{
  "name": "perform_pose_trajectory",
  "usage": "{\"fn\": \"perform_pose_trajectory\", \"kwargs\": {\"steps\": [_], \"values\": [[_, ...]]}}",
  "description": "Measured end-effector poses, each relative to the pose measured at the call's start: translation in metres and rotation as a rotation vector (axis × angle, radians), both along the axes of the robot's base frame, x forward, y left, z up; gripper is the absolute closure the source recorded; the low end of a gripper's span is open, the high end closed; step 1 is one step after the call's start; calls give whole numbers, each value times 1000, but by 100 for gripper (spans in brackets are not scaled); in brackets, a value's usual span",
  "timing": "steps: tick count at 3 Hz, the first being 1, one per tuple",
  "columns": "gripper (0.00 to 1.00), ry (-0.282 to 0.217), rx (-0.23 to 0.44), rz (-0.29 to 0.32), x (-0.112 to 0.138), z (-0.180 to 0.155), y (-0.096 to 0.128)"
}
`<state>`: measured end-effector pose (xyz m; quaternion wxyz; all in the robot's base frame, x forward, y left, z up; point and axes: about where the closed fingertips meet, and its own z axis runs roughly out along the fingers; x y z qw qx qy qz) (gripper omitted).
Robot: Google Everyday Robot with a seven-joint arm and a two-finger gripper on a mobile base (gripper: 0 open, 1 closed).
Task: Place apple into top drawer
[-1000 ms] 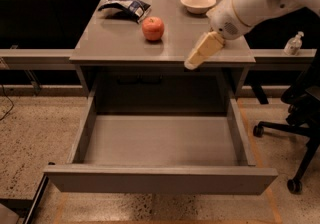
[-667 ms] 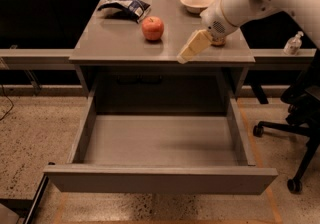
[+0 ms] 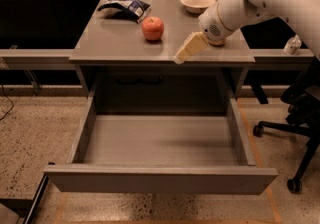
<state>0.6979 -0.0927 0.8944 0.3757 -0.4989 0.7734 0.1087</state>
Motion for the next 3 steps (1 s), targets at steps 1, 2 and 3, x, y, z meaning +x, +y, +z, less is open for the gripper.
{"fn": "perform_pose_trajectory", "kwargs": {"steps": [1,2,3], "values": [[0,-34,52,4,22,1,24],[0,-61,132,-8,60,-1,48],[0,-50,201,-28,87,-16,60]]}}
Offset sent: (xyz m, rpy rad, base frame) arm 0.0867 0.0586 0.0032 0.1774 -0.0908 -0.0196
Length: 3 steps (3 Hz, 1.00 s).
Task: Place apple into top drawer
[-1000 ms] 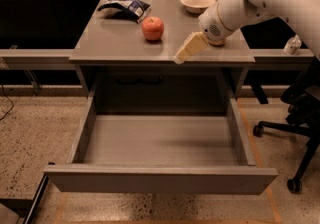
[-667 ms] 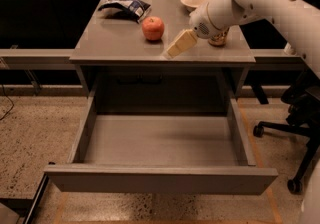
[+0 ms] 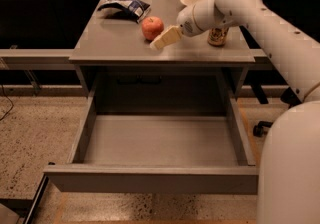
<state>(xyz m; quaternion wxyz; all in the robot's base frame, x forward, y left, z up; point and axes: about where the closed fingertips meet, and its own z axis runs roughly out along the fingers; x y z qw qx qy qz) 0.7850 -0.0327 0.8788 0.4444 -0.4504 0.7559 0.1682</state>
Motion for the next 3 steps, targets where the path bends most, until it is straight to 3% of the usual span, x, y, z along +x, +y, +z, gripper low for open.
{"fn": "perform_pose_trajectory", "kwargs": {"steps": [2,3], "values": [[0,47,91,9,42,-27,35],[18,52,115,22,50,-31,51]]}}
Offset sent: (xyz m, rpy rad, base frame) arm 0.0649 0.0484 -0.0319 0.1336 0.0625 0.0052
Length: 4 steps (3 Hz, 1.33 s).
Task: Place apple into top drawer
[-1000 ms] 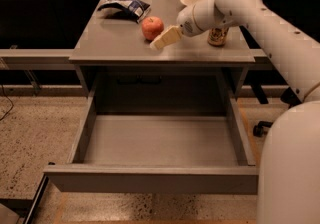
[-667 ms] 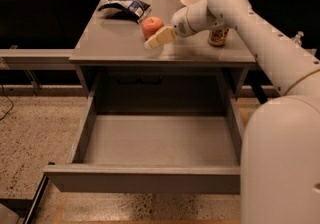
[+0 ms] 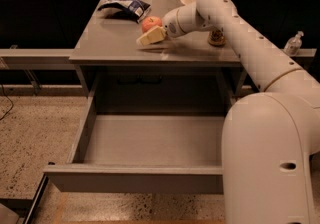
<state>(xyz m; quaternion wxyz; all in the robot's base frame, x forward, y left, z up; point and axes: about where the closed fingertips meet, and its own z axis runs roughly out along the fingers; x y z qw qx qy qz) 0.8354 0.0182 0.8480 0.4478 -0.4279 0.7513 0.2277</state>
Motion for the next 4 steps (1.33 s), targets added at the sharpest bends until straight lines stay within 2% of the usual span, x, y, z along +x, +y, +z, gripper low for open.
{"fn": "perform_pose_trajectory", "kwargs": {"steps": [2,3,4], "values": [[64,-28,-18,38,-5,11,21],[87,-68,-62,83,-31,31,23],[100,-69,-114,156,-77,40,14]]}}
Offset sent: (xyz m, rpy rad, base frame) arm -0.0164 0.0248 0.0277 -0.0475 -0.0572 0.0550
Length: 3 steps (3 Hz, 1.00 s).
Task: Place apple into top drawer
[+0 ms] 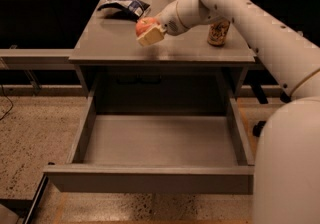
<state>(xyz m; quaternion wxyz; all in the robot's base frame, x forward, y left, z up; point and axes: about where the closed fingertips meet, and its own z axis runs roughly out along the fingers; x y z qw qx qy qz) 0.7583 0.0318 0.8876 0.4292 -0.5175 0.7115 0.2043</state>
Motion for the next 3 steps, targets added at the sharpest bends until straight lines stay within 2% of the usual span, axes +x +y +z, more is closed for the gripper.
{"fn": "perform_pose_trajectory", "kwargs": {"steps": [2,3], "values": [[100,50,-29,169,-95,-14,-23],[100,101,-53,223,-151,-40,-46]]}}
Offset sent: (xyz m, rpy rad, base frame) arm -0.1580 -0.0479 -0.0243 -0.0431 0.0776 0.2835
